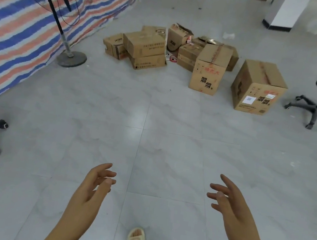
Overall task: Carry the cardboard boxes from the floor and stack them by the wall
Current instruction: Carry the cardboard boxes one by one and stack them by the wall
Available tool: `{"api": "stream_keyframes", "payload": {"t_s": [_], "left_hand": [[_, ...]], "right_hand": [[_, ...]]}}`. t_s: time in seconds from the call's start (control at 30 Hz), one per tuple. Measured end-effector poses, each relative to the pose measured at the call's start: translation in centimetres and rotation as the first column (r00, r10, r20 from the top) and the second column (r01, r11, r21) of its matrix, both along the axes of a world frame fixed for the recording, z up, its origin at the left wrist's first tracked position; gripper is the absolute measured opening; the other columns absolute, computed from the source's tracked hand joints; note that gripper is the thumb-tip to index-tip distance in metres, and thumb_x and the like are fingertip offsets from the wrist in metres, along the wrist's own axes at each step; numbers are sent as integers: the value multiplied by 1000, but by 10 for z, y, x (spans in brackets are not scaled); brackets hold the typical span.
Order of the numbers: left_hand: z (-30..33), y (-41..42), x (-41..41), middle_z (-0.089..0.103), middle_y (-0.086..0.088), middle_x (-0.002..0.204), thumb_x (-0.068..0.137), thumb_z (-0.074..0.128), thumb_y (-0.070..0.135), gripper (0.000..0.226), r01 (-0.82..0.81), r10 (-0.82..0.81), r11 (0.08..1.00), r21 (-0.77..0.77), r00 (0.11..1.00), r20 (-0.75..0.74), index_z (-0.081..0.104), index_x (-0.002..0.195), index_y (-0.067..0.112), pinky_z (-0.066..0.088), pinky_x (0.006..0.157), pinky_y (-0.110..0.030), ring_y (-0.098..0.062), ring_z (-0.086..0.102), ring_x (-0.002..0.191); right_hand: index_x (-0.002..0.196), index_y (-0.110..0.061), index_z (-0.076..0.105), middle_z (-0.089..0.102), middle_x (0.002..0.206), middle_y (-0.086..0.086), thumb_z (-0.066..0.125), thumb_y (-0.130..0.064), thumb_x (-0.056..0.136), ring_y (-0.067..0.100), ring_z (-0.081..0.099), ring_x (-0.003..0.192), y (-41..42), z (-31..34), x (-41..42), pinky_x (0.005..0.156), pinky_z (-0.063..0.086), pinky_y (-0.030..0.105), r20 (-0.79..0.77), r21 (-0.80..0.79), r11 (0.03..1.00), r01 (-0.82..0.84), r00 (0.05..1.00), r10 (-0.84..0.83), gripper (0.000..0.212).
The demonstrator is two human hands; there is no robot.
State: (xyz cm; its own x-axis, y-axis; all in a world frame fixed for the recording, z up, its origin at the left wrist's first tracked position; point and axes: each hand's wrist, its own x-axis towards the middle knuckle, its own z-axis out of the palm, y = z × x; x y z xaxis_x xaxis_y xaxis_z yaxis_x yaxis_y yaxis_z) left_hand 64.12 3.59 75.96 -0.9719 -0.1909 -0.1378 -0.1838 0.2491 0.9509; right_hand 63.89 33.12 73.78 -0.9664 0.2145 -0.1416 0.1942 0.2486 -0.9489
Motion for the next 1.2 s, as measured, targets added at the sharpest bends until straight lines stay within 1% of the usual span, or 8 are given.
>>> {"api": "stream_keyframes", "payload": {"t_s": [0.1,0.17,0.3,0.43,0.7,0.8,0.9,1.2], "left_hand": [[8,1,-73,65,14,106,89,48,35,26,92,-92,996,-7,996,6,57,114,38,48,95,-42,-5,63,100],[10,7,-111,65,14,107,85,48,40,30,141,-141,990,-18,990,13,57,114,38,48,95,-42,-6,63,101],[5,33,-182,65,13,107,96,48,20,26,218,-216,975,-33,975,46,57,114,36,48,96,-45,-5,64,98],[-9,74,-248,66,11,106,96,48,15,29,244,-241,969,-43,968,77,57,114,35,47,98,-46,-3,64,96],[-23,213,-391,67,5,102,96,46,13,28,215,-215,976,22,976,32,58,111,33,51,86,-37,-9,66,94],[-19,275,-448,67,8,102,97,45,13,29,259,-259,965,30,966,10,57,112,34,50,85,-33,-4,65,93],[-19,324,-493,66,12,104,98,44,14,29,321,-321,947,23,947,19,56,113,36,49,83,-27,-3,64,95],[-43,444,-641,63,-1,111,97,41,18,25,348,-348,937,22,932,99,53,118,25,49,94,-42,-17,62,101]], "right_hand": [[122,-45,47,65,110,-16,48,-22,96,0,65,95,-1,-1,-46,87,51,33,9,14,999,50,999,-50,35],[122,-46,46,65,110,-16,48,-23,96,0,65,95,3,-3,-67,85,51,32,18,17,996,87,996,-87,36],[120,-46,47,66,109,-13,48,-18,96,1,66,93,33,-12,-110,82,51,30,50,16,979,202,978,-202,37],[121,-44,46,64,111,-12,45,-19,98,1,66,91,81,-23,-166,81,52,28,75,6,962,271,960,-271,34],[128,-34,49,67,109,-9,44,-16,98,4,67,92,227,-12,-298,74,56,28,12,-23,932,361,932,-361,35],[130,-30,50,66,110,-8,44,-14,99,4,67,92,287,-4,-348,76,55,18,-12,-3,928,372,928,-372,36],[130,-33,50,67,110,-10,43,-16,99,5,67,95,333,-1,-388,78,55,22,-22,-5,917,398,917,-398,36],[122,-42,51,68,108,-12,44,-19,99,7,68,95,447,-33,-508,77,55,23,35,-10,870,493,870,-493,34]]}}
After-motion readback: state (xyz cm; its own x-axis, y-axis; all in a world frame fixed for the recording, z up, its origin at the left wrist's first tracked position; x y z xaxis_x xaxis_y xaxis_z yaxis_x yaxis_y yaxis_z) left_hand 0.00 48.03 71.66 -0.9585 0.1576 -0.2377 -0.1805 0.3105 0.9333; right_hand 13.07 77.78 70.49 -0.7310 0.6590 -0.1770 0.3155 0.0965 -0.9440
